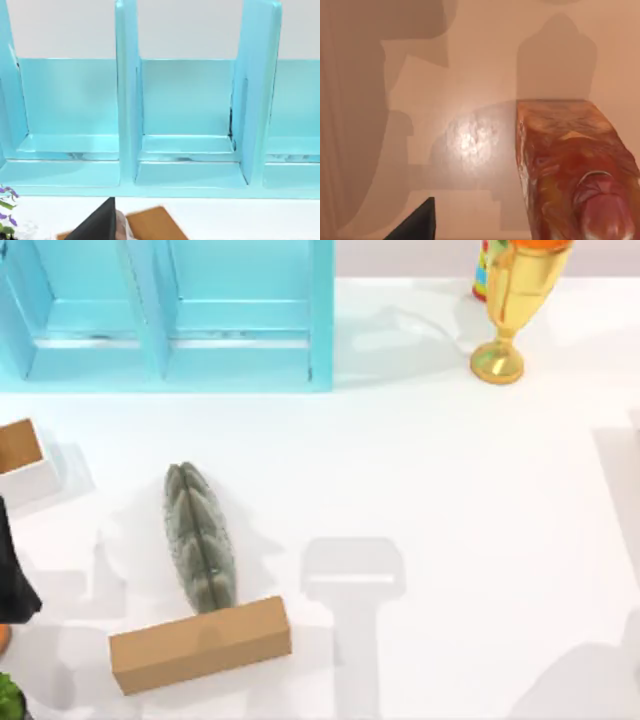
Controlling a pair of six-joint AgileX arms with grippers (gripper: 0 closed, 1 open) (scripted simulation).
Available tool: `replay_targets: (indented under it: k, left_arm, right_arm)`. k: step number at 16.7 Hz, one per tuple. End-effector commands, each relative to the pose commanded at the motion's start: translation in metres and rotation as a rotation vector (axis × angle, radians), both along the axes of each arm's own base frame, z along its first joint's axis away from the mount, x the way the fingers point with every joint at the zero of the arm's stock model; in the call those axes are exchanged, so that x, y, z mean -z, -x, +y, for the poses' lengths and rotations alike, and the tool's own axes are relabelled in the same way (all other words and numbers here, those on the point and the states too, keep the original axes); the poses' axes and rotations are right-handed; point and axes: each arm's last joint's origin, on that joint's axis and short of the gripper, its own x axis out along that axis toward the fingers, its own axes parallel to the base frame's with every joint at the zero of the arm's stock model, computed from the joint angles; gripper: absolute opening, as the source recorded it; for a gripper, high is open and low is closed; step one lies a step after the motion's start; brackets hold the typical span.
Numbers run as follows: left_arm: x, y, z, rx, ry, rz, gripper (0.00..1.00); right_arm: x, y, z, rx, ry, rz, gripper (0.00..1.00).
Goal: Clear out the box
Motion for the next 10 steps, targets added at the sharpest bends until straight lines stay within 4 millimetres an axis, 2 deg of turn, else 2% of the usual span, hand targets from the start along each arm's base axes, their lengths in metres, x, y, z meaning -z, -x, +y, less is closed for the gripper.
replay_targets:
  k: [5, 10]
  left_arm:
    - [0.0, 0.0, 0.0, 0.0, 0.0, 0.0, 1.0]
    - [0.0, 0.0, 0.0, 0.0, 0.0, 0.0, 1.0]
  right_arm:
    - [0.046, -0.001, 0.0, 0.0, 0.0, -0.001, 1.0]
    - [0.051, -0.001, 0.0, 0.0, 0.0, 0.0, 1.0]
